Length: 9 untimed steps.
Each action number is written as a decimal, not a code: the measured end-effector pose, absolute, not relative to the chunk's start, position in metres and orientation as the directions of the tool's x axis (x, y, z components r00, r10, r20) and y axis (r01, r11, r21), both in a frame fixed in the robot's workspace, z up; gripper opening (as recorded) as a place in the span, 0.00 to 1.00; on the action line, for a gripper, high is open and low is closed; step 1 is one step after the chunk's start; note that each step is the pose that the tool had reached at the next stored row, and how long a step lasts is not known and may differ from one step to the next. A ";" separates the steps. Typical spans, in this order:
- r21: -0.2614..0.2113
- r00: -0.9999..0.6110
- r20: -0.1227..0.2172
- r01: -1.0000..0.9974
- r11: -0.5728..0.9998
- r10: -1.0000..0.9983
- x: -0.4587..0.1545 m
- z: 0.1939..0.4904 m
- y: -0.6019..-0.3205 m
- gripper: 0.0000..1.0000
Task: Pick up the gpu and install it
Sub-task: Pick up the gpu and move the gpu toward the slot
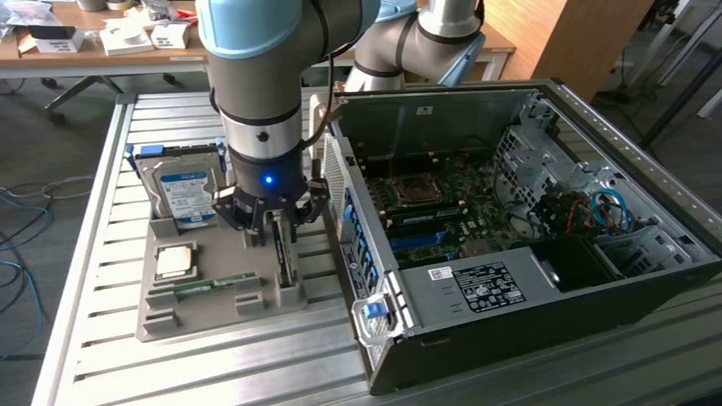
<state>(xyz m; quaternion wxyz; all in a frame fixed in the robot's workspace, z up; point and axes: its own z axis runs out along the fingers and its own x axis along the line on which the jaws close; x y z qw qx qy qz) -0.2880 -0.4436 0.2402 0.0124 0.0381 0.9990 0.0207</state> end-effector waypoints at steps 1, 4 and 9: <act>0.043 -0.997 -0.024 0.076 0.996 0.077 -0.288 0.239 -0.444 0.47; 0.043 -0.997 -0.023 0.076 0.996 0.077 -0.288 0.237 -0.444 0.47; 0.042 -0.997 -0.023 0.076 0.996 0.077 -0.288 0.234 -0.444 0.47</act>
